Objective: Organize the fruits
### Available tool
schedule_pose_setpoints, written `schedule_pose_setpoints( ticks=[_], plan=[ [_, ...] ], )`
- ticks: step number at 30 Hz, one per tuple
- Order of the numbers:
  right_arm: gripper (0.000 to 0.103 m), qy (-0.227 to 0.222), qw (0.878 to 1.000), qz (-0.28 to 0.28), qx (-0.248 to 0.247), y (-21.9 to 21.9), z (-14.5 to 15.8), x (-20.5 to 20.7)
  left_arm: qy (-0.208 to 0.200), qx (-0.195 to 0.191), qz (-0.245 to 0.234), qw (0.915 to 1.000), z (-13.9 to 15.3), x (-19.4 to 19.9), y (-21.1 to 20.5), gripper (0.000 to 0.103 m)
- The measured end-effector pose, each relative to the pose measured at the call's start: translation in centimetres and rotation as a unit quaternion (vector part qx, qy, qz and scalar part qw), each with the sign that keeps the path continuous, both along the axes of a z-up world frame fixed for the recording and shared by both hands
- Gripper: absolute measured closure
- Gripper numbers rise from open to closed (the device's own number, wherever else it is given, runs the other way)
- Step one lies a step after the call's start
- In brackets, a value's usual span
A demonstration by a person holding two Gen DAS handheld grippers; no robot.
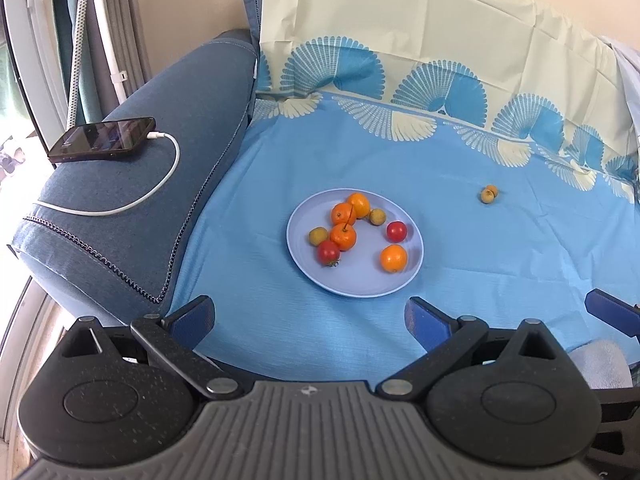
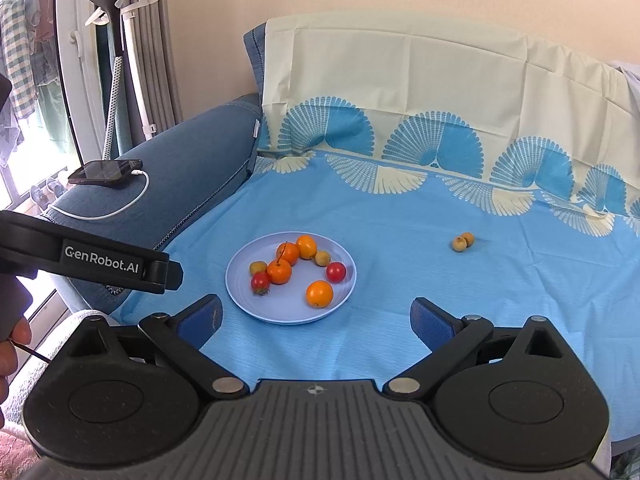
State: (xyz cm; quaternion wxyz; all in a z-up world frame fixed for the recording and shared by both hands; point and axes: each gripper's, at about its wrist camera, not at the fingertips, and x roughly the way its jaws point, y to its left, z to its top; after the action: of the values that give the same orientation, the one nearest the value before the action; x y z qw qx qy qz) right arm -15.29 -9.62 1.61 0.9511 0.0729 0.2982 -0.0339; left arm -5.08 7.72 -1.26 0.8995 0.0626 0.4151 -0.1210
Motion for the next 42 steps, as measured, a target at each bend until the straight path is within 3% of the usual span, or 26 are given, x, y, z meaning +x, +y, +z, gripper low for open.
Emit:
schedule_pose_setpoints(
  ticks=[29, 36, 42],
  plan=[
    [0.003, 0.018, 1.0, -0.008, 0.018, -0.8, -1.4, 1.0, 0.012, 0.018, -0.012, 0.9997, -1.0, 1.2, -1.3, 0.001],
    [0.003, 0.025, 0.997, -0.062, 0.031, -5.1, -3.1, 2.1, 0.021, 0.023, -0.025, 0.9992, -1.5, 3.8, -4.1, 0.001],
    [0.003, 0.035, 0.986, -0.153, 0.053, -12.3, -5.6, 3.3, 0.036, 0.033, -0.077, 0.9958, -2.7, 7.6, -10.9, 0.001]
  ],
)
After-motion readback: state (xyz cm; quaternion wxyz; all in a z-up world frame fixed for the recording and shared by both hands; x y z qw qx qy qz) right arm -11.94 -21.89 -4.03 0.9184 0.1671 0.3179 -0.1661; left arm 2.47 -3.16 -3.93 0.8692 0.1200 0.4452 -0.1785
